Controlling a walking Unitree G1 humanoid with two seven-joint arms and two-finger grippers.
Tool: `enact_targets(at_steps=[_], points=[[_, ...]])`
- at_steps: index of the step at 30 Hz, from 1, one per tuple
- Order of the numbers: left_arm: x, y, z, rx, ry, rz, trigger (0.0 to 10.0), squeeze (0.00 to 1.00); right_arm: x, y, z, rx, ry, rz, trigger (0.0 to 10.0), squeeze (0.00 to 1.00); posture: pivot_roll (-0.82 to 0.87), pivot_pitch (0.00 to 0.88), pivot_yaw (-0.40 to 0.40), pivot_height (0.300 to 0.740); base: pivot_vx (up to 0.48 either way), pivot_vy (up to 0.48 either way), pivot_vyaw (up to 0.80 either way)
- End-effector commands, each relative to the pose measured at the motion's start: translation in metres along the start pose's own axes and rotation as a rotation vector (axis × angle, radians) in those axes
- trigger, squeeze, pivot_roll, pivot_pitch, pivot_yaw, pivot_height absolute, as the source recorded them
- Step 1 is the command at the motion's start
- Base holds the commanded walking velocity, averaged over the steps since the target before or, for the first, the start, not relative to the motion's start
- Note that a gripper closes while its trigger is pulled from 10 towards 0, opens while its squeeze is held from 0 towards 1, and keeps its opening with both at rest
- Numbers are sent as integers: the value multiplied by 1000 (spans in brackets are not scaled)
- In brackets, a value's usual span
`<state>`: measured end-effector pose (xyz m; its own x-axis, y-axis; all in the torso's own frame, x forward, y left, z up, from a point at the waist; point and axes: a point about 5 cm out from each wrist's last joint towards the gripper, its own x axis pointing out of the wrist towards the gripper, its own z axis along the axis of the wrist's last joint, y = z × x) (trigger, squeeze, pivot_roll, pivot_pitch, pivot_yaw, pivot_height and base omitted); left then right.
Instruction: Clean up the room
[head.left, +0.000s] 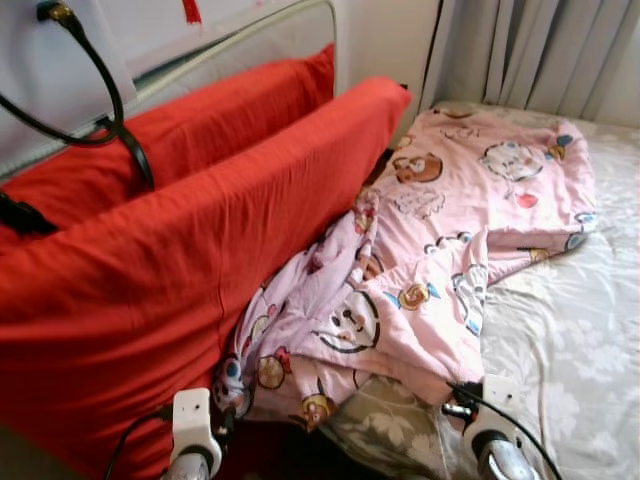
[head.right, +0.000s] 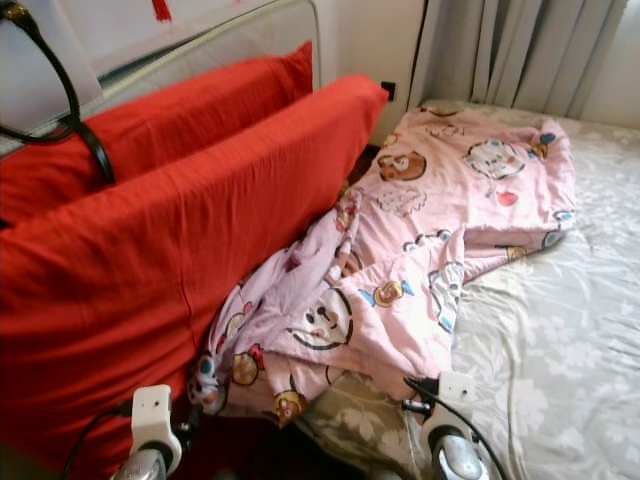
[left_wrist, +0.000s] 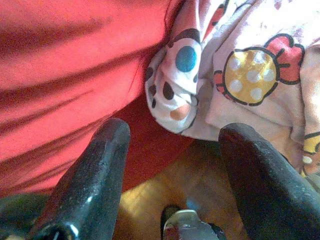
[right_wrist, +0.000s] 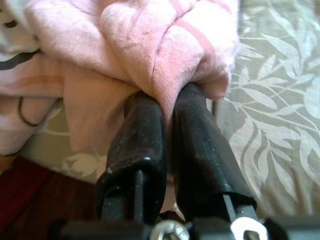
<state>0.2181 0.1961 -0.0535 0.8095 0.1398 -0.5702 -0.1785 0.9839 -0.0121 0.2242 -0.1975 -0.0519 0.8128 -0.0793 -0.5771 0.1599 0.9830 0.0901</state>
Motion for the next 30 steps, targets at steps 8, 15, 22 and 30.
enact_targets(at_steps=[8,15,22,30], points=[[-6,-2,-22,79,129,-37,10000,0,-12,-8,-32,7,149,-38,10000,0,-115,0,30,740,0,0,0],[-12,0,-38,72,210,-23,10000,0,-21,-23,-49,1,238,-56,10000,0,-125,0,24,740,0,0,0],[-12,1,-39,55,217,-3,10000,0,-22,-28,-49,-14,249,-55,10000,0,-122,0,15,740,0,0,0],[-12,-1,-40,39,225,1,10000,0,-20,-27,-44,-46,245,-34,10000,0,-125,0,9,740,0,0,0]])
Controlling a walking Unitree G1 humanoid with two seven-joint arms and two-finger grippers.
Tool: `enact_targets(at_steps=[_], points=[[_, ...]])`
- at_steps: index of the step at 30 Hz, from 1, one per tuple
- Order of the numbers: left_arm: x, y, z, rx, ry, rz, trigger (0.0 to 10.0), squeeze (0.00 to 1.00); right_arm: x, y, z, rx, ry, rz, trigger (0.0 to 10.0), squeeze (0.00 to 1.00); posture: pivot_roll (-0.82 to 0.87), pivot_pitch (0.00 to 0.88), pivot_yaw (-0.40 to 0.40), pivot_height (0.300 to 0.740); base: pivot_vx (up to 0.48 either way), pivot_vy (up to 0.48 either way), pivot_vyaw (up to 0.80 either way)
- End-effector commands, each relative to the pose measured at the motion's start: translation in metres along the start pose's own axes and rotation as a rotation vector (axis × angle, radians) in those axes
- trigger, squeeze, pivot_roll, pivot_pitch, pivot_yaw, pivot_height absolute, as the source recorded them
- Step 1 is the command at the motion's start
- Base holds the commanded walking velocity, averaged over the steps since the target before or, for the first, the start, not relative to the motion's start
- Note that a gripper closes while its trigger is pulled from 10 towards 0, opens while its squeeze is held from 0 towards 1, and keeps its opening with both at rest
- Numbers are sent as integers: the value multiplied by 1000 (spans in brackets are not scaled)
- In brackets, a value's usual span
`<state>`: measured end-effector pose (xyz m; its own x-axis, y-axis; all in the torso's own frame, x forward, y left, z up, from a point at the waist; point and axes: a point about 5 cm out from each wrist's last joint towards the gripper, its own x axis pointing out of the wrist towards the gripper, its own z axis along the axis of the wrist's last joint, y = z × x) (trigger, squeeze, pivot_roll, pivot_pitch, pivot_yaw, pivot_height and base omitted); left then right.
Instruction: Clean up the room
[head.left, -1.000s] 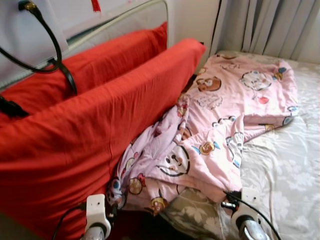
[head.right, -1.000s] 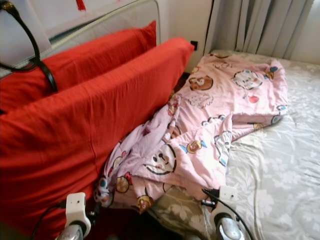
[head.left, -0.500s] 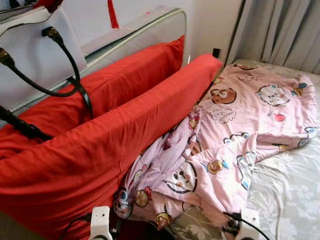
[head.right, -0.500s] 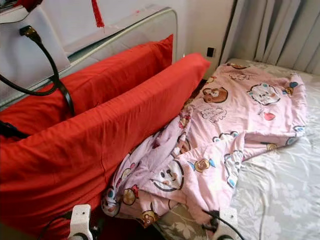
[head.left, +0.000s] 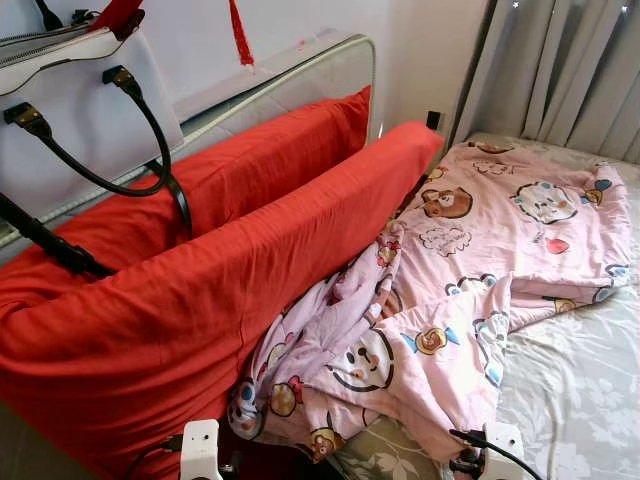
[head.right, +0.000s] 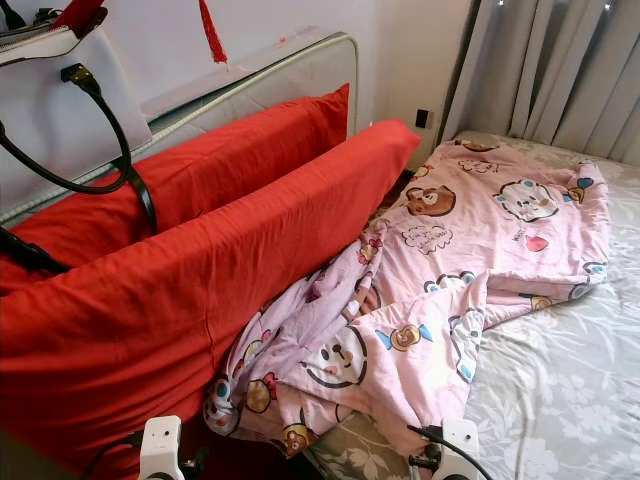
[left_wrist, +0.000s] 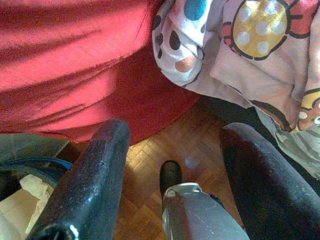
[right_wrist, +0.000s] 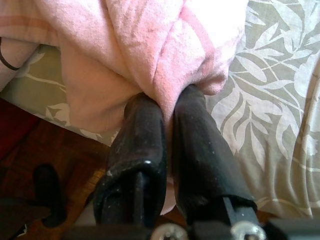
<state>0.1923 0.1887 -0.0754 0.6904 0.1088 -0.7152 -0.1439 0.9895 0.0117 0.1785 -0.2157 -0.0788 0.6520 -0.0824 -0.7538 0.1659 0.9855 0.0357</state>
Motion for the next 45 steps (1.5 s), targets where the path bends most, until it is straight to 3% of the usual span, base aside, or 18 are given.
enact_targets(at_steps=[1,15,45], points=[[-2,1,-8,-3,37,10,10000,0,0,0,0,-10,9,4,10000,0,-125,0,10,740,0,0,0],[-1,3,-8,6,45,3,10000,0,0,0,-2,-14,12,-19,10000,0,-132,0,25,740,0,0,0],[-2,6,-8,19,54,0,10000,0,0,2,-4,-34,14,-65,10000,0,-141,0,33,740,-280,0,0]])
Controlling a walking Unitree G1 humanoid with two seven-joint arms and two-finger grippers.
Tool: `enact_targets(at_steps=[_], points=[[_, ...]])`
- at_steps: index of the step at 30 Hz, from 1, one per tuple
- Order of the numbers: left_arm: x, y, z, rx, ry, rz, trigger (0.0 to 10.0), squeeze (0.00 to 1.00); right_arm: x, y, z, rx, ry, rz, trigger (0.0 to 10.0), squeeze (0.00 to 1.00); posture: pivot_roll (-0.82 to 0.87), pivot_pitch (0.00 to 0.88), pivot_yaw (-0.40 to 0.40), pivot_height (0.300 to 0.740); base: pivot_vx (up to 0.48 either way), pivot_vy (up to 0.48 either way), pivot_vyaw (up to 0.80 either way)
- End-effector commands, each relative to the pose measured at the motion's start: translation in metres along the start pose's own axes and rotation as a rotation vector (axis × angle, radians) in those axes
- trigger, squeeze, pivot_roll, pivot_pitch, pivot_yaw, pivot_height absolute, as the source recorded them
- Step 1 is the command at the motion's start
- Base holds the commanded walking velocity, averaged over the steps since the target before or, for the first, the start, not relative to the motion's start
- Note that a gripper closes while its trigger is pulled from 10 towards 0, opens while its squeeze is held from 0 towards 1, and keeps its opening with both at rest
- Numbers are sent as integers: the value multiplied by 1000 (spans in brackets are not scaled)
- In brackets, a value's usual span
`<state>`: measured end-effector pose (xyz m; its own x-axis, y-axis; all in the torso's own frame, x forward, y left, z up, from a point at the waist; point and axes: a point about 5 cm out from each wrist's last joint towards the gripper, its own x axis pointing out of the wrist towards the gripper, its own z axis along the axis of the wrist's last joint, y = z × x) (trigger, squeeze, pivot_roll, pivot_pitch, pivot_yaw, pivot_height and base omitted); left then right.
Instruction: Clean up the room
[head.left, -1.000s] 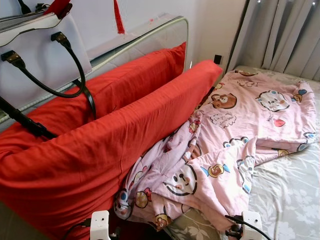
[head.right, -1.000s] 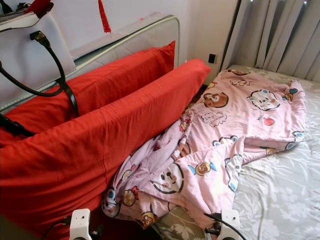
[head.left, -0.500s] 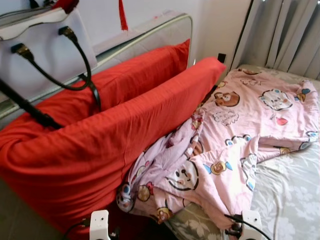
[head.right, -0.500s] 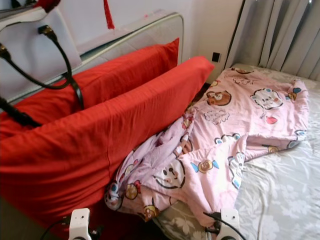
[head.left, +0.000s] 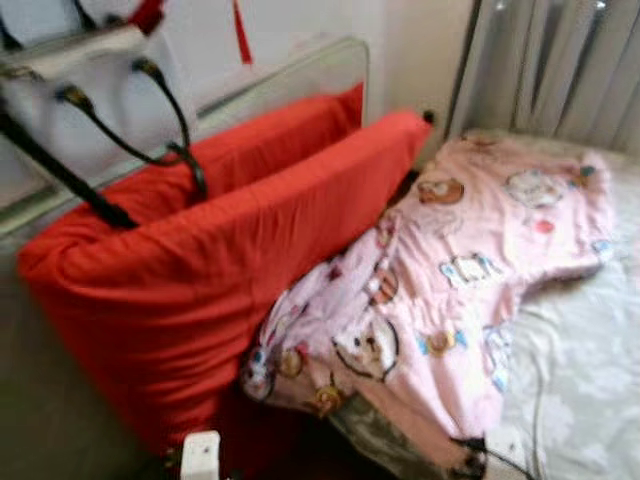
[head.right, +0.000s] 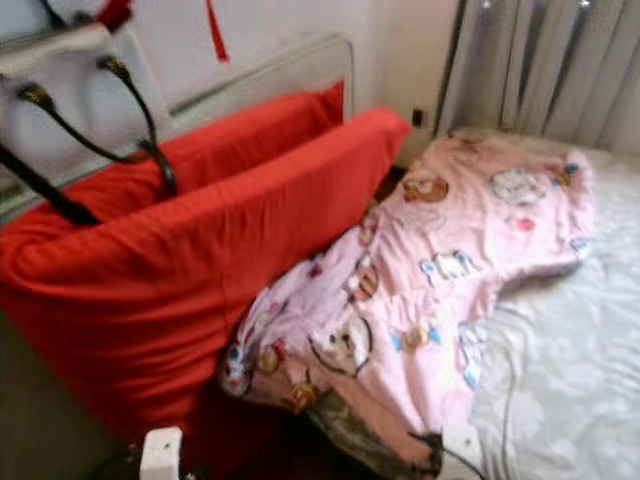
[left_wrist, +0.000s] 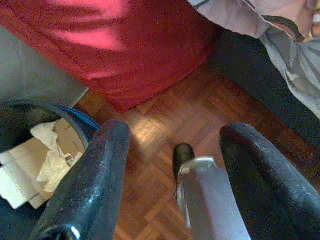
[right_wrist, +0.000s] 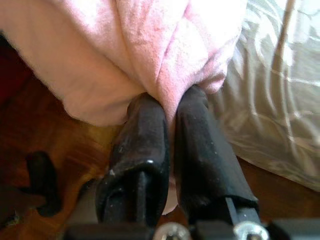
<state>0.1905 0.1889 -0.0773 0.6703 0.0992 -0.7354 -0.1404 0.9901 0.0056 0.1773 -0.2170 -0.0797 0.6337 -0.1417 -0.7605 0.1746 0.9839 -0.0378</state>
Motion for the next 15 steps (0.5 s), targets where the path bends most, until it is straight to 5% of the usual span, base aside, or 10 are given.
enact_targets(at_steps=[1,15], points=[[-2,6,-6,21,25,6,10000,0,0,3,-2,7,0,-15,10000,0,-143,0,34,740,-292,0,0],[-1,8,-4,28,22,9,10000,0,-1,7,-4,-1,-5,-58,10000,0,-133,0,33,740,-294,0,0]])
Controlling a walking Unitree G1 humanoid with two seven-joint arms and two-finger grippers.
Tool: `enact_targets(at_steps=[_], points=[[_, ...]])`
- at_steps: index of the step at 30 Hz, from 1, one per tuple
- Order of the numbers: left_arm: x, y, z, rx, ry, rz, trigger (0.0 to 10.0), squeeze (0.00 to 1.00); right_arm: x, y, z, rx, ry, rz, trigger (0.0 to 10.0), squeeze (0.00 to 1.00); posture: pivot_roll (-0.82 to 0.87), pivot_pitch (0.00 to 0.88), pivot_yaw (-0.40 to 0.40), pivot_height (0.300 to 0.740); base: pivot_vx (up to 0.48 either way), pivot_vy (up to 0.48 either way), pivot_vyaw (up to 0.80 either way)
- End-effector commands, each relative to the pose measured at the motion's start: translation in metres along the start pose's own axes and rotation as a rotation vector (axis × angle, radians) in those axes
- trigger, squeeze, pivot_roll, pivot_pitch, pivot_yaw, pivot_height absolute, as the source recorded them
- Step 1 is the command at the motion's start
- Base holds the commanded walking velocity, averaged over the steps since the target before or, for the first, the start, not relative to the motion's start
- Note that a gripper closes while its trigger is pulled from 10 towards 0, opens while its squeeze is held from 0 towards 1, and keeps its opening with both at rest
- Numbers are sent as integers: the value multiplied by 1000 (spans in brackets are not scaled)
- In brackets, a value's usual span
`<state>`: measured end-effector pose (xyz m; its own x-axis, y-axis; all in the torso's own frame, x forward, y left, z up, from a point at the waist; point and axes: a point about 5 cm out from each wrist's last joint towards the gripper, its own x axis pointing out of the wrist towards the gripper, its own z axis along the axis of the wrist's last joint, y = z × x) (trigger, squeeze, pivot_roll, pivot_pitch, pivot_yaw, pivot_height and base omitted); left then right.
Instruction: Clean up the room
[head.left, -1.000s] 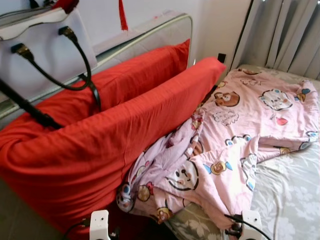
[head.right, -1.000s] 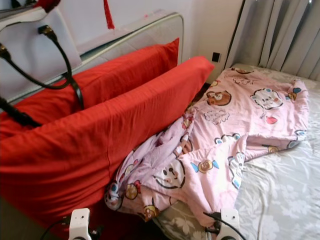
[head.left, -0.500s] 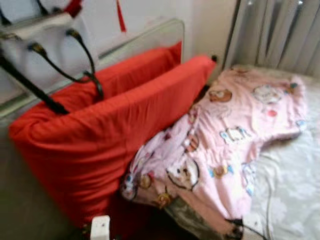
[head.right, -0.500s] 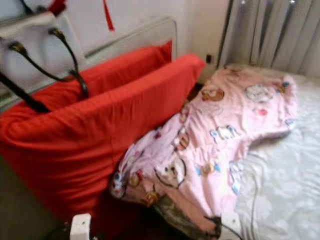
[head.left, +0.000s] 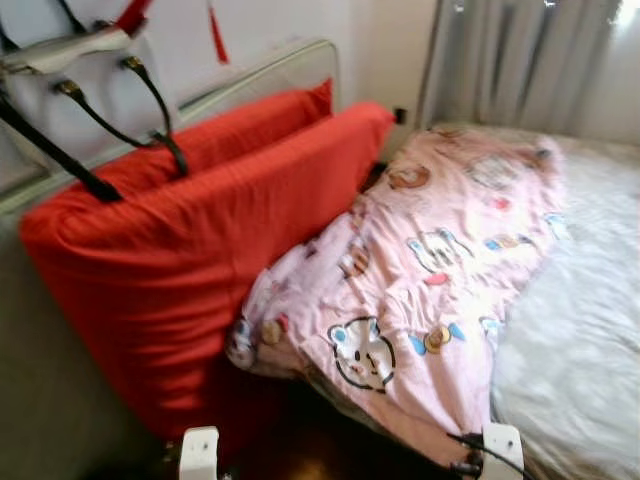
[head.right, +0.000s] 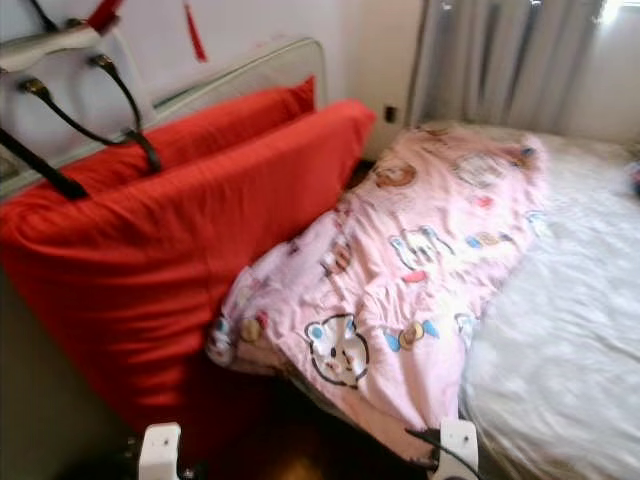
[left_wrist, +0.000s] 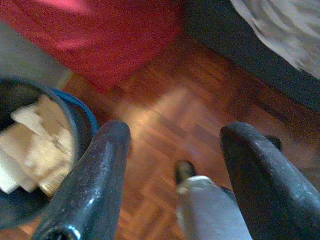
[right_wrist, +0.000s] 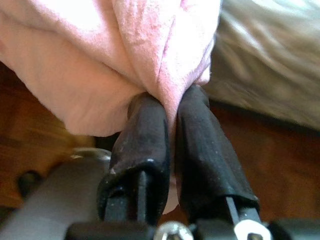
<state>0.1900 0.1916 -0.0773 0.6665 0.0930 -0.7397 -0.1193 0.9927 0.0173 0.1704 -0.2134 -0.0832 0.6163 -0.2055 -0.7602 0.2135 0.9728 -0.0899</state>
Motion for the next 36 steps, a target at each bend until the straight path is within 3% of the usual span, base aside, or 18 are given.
enact_targets(at_steps=[1,10,25,26,27,28,36], points=[[-1,5,-4,4,16,14,10000,0,1,4,4,2,-13,6,10000,0,-133,0,33,740,-296,0,0],[-1,6,-4,5,19,15,10000,0,1,-4,7,28,-31,-37,10000,0,-138,0,36,740,-33,0,0],[-1,5,-4,11,27,4,10000,0,2,-5,10,31,-33,-61,10000,0,-134,0,33,740,0,0,0],[-1,5,-4,14,28,1,10000,0,2,-4,10,31,-33,-59,10000,765,-134,0,34,740,0,0,0],[-1,5,-4,14,28,1,10000,0,2,-4,10,31,-33,-59,10000,765,-134,0,34,740,0,0,0],[-1,5,-4,14,28,0,10000,0,2,-3,10,32,-32,-58,10000,1000,-134,0,35,740,0,0,0],[-1,5,-4,17,27,-3,10000,0,2,-4,8,34,-25,-61,10000,1000,-136,0,36,740,0,0,0]])
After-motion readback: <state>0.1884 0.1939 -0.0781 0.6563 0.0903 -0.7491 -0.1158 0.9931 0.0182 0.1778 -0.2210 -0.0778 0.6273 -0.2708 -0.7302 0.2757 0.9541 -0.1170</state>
